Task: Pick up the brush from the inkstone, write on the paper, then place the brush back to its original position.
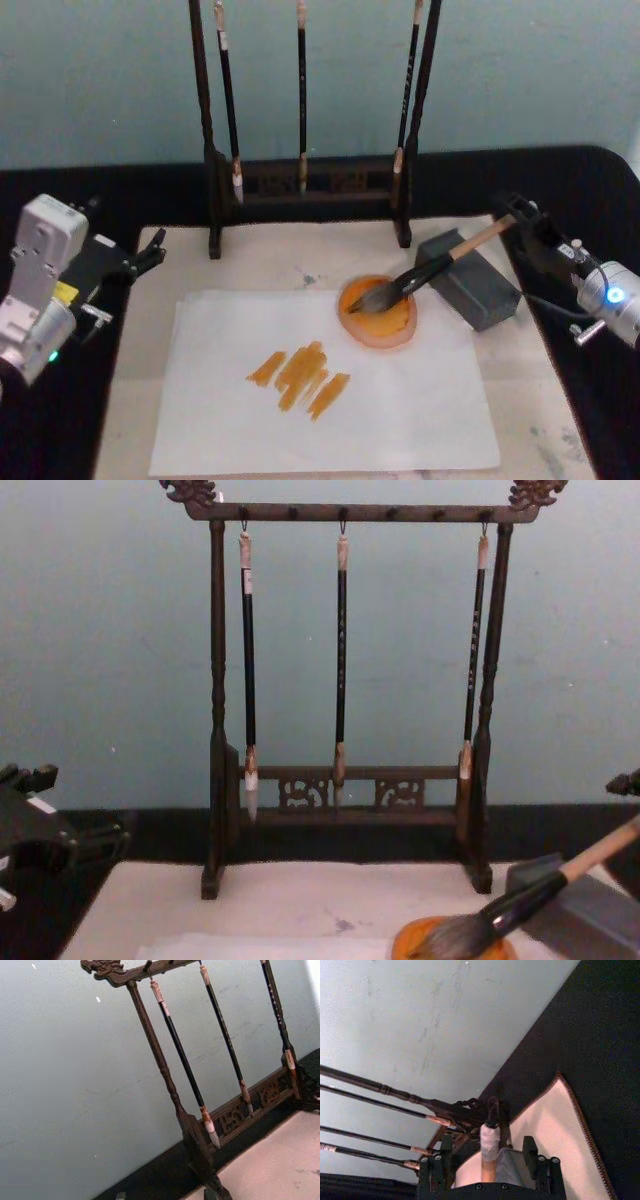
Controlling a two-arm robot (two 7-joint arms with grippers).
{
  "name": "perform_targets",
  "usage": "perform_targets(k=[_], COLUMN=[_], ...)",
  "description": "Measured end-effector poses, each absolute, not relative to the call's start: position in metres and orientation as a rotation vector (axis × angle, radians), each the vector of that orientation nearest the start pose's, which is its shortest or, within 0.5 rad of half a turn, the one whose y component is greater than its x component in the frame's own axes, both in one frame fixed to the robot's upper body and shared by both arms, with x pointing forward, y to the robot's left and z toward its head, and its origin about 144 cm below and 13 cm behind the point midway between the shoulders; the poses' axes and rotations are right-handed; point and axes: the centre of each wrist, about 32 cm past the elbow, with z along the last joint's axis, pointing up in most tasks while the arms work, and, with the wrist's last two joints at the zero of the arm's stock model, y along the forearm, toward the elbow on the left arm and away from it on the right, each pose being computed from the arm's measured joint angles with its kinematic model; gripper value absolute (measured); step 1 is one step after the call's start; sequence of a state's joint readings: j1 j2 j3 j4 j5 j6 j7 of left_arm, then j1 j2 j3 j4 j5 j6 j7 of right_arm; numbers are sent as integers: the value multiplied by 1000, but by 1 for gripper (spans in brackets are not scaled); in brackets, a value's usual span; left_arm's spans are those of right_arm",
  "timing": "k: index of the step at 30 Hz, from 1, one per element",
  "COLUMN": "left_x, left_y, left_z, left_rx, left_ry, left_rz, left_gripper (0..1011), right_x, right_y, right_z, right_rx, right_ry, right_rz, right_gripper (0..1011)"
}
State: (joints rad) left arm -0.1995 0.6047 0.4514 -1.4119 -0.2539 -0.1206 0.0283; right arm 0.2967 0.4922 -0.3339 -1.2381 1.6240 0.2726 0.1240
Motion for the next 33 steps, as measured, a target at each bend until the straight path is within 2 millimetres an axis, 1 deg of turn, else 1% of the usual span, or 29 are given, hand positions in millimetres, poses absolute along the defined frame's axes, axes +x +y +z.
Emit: perform_targets(k=[1, 2, 5, 9, 12, 13, 20, 26, 28, 33], left_x=[489, 489, 489, 489, 489, 489, 489, 489, 489, 489], left_y=[310, 310, 310, 310, 310, 310, 310, 310, 310, 310], left_z=[1140, 1140, 1140, 1140, 1140, 1140, 1140, 1140, 1140, 1140], left_rx=[305, 304, 304, 304, 304, 304, 304, 304, 304, 304], left_ry=[-285, -285, -285, -285, -285, -285, -285, -285, -285, -285], left_rz=[1248, 1248, 1248, 1248, 1248, 1248, 1248, 1248, 1248, 1248], left_gripper=[1010, 1010, 1010, 1010, 1009, 1010, 1010, 1010, 1010, 1010], right_x=[525, 523, 518, 510, 499, 499, 479, 461, 460, 447], right_y=[-326, -324, -321, -316, -311, -311, -299, -281, -279, -266], right_z=[1140, 1141, 1142, 1145, 1149, 1149, 1152, 1144, 1143, 1135], right_rx=[517, 515, 505, 487, 458, 458, 371, 258, 248, 161], right_ry=[1091, 1084, 1062, 1015, 939, 939, 725, 489, 467, 294], right_rz=[-1110, -1111, -1121, -1149, -1205, -1205, -1306, -1348, -1349, -1344], right_gripper=[889, 942, 1000, 1000, 1000, 1000, 1000, 1000, 1000, 1000])
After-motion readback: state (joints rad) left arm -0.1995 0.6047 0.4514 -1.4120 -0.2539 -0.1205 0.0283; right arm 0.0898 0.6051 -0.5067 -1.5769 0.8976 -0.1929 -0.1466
